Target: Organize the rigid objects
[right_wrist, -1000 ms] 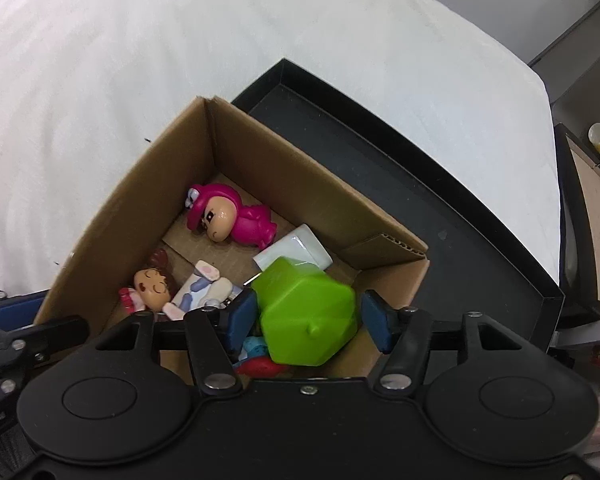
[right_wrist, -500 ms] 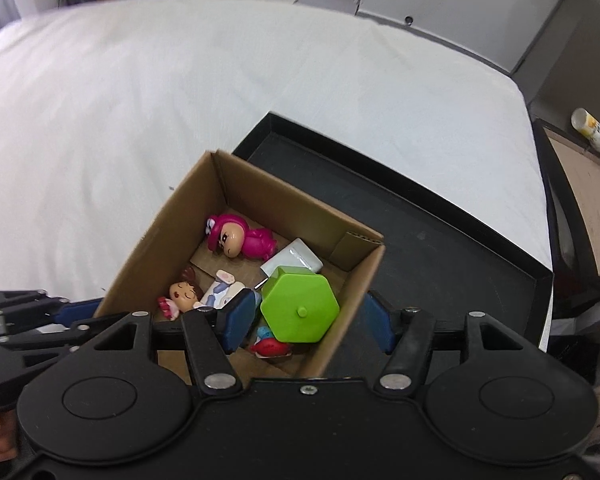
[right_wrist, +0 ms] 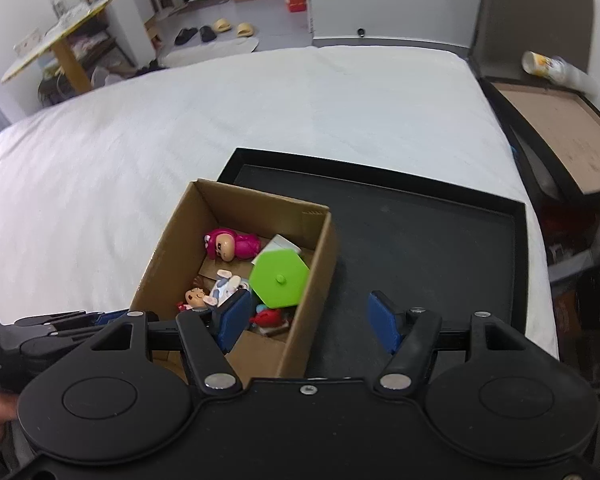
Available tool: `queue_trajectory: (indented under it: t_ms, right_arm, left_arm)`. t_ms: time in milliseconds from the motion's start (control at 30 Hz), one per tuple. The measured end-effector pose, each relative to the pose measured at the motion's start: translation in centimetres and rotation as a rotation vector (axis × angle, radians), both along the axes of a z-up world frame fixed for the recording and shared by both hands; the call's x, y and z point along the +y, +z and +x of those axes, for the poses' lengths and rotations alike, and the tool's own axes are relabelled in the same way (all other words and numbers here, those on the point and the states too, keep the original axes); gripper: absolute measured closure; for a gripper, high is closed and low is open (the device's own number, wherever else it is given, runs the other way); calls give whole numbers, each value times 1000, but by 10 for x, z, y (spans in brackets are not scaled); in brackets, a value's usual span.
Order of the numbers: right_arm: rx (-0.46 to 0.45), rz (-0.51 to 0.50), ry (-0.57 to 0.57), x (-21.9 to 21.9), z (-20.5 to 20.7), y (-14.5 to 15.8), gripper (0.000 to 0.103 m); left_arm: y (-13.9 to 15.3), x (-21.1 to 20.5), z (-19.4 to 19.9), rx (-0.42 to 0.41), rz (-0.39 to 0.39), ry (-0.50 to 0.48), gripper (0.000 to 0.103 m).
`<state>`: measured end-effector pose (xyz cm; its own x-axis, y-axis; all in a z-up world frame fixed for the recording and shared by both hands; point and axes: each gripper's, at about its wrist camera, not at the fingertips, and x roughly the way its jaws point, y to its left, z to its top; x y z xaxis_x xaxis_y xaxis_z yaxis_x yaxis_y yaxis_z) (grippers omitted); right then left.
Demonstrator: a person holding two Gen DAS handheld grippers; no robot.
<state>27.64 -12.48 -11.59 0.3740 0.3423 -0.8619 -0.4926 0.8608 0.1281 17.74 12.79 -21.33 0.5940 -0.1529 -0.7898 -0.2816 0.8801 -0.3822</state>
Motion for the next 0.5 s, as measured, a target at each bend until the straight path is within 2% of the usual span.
queue_trajectory:
  t_ms: [267, 500]
  right_arm:
    - [6, 69, -70, -39, -16, 1, 39]
    - [-4, 113, -115, -63, -31, 10, 39]
  left_arm:
    - [2, -3, 1, 5, 16, 13, 85]
    - [5, -10, 2, 37, 31, -43, 86]
